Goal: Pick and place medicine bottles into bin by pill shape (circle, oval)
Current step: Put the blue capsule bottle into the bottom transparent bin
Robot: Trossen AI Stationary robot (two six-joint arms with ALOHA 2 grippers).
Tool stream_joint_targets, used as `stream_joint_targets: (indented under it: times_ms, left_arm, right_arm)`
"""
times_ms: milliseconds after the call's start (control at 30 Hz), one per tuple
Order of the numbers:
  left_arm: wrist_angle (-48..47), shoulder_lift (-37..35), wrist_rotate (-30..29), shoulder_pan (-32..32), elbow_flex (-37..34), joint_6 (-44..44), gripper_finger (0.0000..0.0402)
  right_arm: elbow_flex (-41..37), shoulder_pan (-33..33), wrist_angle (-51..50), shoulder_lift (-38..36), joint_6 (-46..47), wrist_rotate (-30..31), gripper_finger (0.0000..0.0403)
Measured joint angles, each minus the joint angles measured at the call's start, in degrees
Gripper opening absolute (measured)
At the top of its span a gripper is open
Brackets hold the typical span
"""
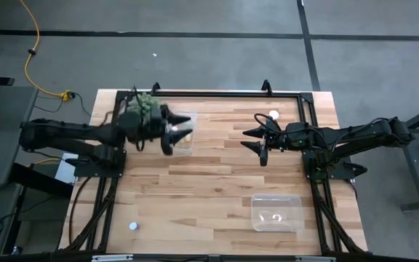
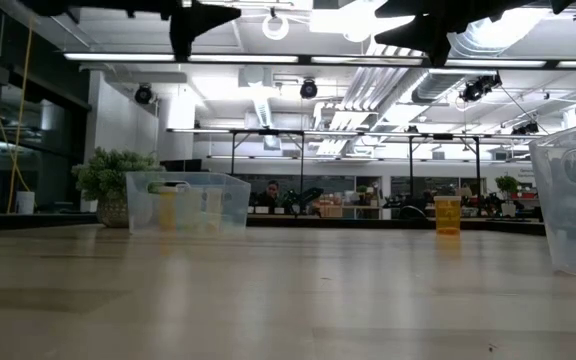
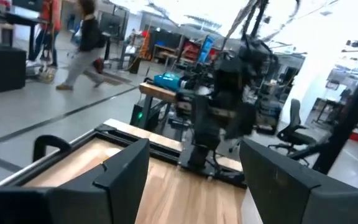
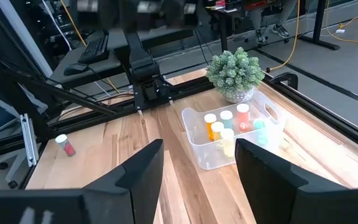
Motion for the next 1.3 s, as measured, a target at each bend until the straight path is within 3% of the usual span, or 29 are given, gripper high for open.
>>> stream_joint_targets:
  times_ms: [200, 1300]
  left_arm:
    - [4.55, 0.02, -5.21, -5.1, -5.59, 3.05, 0.0239]
    - [3.0, -0.02, -4.6, -5.65, -5.41, 4.34, 0.0239]
  right_arm:
    - [0.0, 0.02, 0.0, 0.0, -0.02, 0.0, 0.0193]
    - [0.0, 0.02, 0.0, 0.0, 1.07, 0.0, 0.0193]
